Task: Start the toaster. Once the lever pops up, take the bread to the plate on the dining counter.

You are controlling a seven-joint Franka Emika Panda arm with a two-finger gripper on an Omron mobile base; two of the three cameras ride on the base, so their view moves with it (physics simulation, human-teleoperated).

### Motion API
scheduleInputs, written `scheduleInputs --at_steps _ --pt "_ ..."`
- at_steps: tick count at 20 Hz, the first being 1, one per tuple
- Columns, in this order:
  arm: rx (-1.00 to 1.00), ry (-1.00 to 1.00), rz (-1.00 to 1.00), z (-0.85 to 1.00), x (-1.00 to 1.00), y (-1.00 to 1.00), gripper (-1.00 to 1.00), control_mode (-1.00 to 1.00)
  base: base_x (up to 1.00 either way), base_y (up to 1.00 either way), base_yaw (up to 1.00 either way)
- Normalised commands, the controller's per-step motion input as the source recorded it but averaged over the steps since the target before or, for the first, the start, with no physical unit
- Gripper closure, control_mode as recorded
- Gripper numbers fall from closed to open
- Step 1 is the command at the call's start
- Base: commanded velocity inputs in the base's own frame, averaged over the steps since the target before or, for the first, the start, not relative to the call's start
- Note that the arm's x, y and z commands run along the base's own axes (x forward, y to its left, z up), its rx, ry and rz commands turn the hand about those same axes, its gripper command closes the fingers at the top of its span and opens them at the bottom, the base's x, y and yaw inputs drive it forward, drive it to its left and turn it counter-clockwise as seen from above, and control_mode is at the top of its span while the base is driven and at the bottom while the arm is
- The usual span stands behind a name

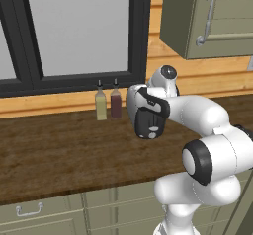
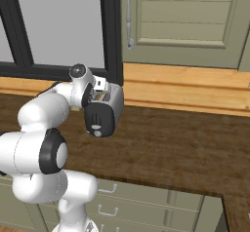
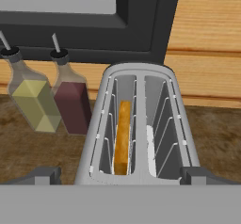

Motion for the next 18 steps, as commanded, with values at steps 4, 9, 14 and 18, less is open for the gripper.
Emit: scheduleInputs --at_steps 4,9,14,18 --pt "0.00 0.00 0.00 0.00 0.00 0.00 -1.00 -1.00 0.00 0.00 0.00" --pt "0.00 0.00 0.00 0.00 0.00 0.00 -1.00 -1.00 0.00 0.00 0.00" --pt "0.00 0.00 0.00 0.00 0.00 0.00 -1.00 -1.00 0.00 0.00 0.00" --pt "0.00 0.00 0.00 0.00 0.00 0.00 -1.00 -1.00 0.00 0.00 0.00"
